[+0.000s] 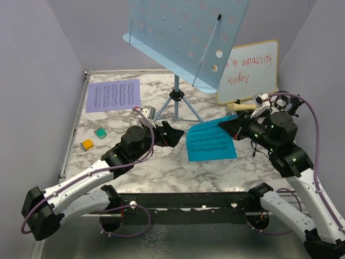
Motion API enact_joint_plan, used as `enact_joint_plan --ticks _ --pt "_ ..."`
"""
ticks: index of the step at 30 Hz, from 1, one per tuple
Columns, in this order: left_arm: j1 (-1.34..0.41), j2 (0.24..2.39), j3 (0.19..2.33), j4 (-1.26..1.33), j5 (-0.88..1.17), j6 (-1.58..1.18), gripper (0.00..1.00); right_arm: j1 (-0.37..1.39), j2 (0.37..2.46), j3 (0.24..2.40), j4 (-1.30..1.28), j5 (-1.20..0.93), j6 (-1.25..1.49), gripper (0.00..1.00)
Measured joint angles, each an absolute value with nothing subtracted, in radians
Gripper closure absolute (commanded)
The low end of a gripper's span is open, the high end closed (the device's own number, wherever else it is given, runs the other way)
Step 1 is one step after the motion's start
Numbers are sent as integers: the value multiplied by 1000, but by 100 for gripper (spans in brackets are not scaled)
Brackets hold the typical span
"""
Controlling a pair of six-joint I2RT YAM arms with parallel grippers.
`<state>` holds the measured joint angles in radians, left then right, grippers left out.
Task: Pack up the instrument practice props
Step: Place the sheet music at the corner of the board.
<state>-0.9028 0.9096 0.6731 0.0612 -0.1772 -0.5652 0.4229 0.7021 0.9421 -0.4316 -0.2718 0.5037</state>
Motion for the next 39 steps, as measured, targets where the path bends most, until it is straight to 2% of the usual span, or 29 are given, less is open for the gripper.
enact_joint_plan --ticks 6,14,26,39 --pt "-746 911 567 236 -10 -768 1 423 712 941 -386 -373 510 99" --pt "-743 911 554 359 80 -933 1 423 672 926 -275 -465 539 100" --pt "-739 903 493 482 113 -1118 4 423 625 881 -103 -526 570 100" --pt "-739 946 493 645 207 -1190 7 423 612 791 38 -567 613 100"
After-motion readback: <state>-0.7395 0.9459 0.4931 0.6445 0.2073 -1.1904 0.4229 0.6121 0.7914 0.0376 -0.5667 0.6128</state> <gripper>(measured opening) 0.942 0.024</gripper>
